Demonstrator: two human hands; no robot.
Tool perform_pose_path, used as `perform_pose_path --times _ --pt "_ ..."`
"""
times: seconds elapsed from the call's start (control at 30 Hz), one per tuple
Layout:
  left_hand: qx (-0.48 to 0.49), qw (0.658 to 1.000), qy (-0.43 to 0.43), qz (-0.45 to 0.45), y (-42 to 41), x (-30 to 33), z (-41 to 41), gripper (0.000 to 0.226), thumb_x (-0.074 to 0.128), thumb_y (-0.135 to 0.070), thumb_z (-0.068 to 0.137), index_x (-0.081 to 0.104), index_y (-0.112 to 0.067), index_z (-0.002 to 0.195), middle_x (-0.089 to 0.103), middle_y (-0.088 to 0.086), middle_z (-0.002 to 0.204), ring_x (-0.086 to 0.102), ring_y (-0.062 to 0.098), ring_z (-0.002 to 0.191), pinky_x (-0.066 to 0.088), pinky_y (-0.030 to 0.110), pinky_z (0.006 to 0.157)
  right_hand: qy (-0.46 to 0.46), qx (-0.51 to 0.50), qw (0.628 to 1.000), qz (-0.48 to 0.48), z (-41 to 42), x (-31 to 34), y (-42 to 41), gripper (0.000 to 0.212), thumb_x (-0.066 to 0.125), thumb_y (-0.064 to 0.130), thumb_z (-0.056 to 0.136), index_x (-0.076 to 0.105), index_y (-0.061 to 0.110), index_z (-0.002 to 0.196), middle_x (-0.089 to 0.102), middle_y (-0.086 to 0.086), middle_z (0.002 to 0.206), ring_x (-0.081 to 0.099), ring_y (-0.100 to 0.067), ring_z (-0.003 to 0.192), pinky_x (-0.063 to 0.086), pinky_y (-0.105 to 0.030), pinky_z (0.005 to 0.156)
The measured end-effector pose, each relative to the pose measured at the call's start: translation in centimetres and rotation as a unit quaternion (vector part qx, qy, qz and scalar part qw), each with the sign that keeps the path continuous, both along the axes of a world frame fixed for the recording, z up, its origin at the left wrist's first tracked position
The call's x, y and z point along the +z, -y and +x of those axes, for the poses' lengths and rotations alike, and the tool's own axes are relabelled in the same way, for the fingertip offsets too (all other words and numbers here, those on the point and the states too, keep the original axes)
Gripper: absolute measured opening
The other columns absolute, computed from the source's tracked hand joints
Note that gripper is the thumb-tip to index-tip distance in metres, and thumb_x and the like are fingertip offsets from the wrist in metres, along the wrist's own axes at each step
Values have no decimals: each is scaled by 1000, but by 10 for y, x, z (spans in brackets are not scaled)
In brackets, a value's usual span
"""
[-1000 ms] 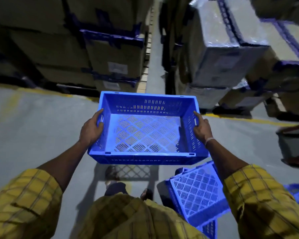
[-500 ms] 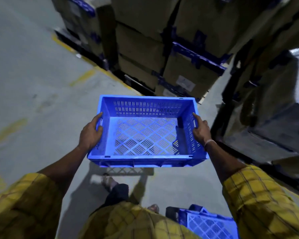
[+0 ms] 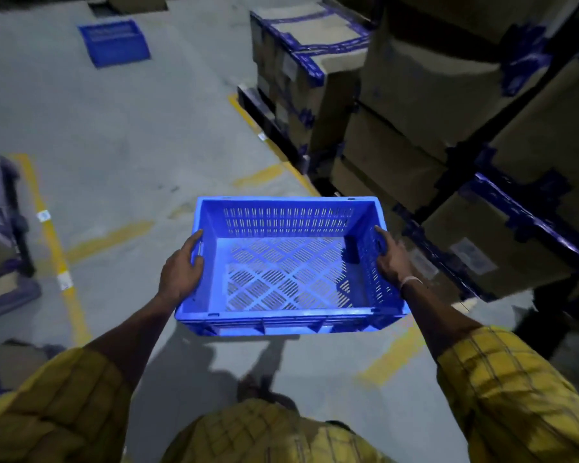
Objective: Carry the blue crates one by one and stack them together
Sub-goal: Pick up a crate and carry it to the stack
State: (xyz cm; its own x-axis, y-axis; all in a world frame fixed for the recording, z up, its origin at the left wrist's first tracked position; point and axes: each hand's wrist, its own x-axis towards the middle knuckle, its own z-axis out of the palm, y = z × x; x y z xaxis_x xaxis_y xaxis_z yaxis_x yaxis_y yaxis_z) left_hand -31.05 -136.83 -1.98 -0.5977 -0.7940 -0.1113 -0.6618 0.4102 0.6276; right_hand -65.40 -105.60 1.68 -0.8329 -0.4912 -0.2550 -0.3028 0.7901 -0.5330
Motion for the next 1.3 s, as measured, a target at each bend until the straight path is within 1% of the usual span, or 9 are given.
perform_pose_path --times 0.13,0.23,0.33,0.53,0.6,0.73,0.9,1.0,1.3 --pt "43 999 -10 -6 55 10 19 64 42 -33 88 34 -42 151 66 15 127 64 41 105 50 44 84 -20 38 999 2 -3 11 83 76 45 -4 83 37 28 152 43 -31 129 58 -46 104 44 -35 96" --pt "77 997 -16 -8 89 13 29 61 46 -27 93 35 -41 151 67 17 124 65 42 102 50 43 82 -21 64 998 -18 -11 12 143 76 46 -6 81 41 25 150 42 -29 135 58 -44 107 44 -31 95" --pt "105 994 -12 -11 124 13 33 60 50 -17 97 36 -38 152 65 17 127 64 41 103 50 43 83 -29 100 994 -23 -24 10 200 75 46 -5 81 41 24 150 44 -30 132 61 -45 97 46 -32 88" --pt "148 989 -11 3 209 7 22 60 49 -20 97 35 -42 151 59 7 141 63 36 113 51 42 86 -32 152 988 -14 -64 -4 326 75 47 -4 83 38 28 151 44 -27 110 53 -36 70 50 -34 81" --pt "163 987 -10 0 243 4 10 60 49 -21 96 35 -41 151 60 7 139 63 36 112 51 42 85 -35 174 984 -19 -79 -9 373 75 47 -4 83 38 26 152 46 -27 108 55 -40 79 47 -34 82" --pt "193 981 0 -8 315 6 -16 61 48 -23 94 36 -39 152 65 12 130 65 39 104 50 42 79 -33 203 978 -22 -112 -11 471 74 47 -7 84 39 23 151 47 -32 115 57 -45 85 39 -31 71" --pt "214 977 1 -12 407 17 -43 61 52 -21 98 33 -43 152 70 17 114 66 38 87 41 36 63 -25 234 971 -29 -155 3 582 70 47 -3 87 38 23 152 46 -31 110 56 -47 85 45 -39 86" --pt "233 972 -5 -18 455 21 -59 60 51 -23 99 32 -46 151 67 12 126 67 38 97 48 38 69 -43 254 966 -27 -176 12 645 71 47 -3 86 38 23 152 45 -26 102 55 -45 83 44 -38 82" --pt "267 964 -16 0 643 15 -102 67 40 -42 84 32 -48 150 62 13 136 65 39 103 52 44 78 -50 284 957 -13 -221 11 862 71 47 -4 87 38 22 152 47 -34 112 55 -47 94 41 -35 85"
